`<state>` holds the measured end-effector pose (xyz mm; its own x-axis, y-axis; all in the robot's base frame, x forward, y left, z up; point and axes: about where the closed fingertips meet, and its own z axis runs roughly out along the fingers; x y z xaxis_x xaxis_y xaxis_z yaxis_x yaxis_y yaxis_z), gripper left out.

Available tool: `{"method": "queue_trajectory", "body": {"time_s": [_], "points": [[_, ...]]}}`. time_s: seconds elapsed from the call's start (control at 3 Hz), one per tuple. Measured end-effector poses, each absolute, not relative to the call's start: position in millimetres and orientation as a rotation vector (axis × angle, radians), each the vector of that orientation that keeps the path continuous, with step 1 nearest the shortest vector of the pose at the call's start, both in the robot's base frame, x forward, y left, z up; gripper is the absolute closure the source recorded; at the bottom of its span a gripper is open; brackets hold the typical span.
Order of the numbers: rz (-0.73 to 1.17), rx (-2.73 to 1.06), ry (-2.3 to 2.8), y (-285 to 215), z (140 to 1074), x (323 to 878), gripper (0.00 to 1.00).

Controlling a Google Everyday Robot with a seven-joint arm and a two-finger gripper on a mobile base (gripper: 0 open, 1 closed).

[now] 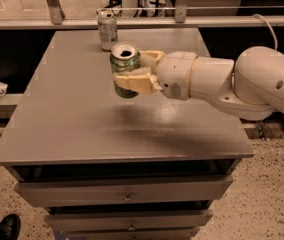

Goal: Move green can near 7up can

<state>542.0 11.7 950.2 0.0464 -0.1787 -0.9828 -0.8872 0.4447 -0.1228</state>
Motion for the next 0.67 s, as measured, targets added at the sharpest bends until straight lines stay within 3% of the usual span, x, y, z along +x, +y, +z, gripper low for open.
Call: {"method": "queue_trajectory", "body": {"time_s": [0.33, 0.67], "points": [[0.693, -0.993, 1.449, 11, 953, 536, 1.0], [0.63, -0.955, 1.42, -5, 951, 565, 1.0]]}}
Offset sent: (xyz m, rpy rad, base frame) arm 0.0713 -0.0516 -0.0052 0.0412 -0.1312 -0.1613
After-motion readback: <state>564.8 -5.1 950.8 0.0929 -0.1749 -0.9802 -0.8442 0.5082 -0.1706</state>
